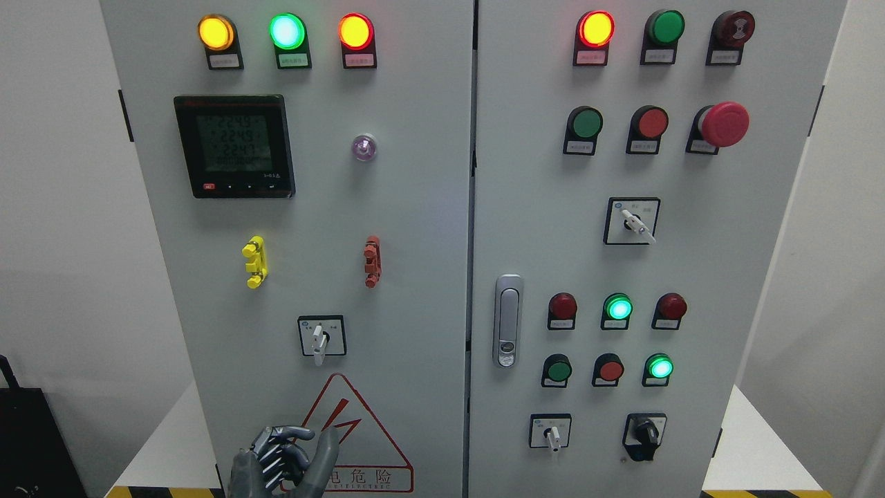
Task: Turn on light switch 1
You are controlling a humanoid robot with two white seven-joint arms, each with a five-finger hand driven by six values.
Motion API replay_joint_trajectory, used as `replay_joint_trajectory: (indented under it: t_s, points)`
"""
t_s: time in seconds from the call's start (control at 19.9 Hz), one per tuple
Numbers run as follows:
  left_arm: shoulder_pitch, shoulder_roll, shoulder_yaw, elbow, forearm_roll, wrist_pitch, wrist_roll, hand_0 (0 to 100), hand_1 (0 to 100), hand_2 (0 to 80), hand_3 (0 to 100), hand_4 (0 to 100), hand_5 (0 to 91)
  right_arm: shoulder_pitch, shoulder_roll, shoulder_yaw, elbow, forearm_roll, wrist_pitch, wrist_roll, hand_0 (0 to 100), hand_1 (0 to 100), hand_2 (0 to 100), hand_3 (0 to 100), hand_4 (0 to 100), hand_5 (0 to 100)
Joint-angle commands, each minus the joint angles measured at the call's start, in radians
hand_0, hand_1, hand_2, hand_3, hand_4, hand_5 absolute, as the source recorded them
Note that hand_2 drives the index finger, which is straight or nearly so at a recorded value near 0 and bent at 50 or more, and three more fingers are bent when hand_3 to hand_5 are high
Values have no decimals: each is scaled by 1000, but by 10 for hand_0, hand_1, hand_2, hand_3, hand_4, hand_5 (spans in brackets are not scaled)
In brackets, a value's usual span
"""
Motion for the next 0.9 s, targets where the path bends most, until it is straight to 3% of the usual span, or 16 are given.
replay_joint_trajectory:
  t_s: [0.0, 0.5, 0.85]
  points:
    - [-65, -26, -40, -7, -1, 27, 28, 101, 650, 558, 900, 924, 803, 0, -1, 1, 0, 0, 0, 0, 0, 0, 0, 0, 0, 0]
    - [-115, -32, -40, -7, -5, 83, 73, 97, 665, 559, 898, 921, 802, 0, 0, 1, 0, 0, 0, 0, 0, 0, 0, 0, 0, 0]
    - [-143, -35, -39, -5, -48, 102, 86, 97, 670, 558, 899, 919, 799, 0, 0, 1, 0, 0, 0, 0, 0, 0, 0, 0, 0, 0]
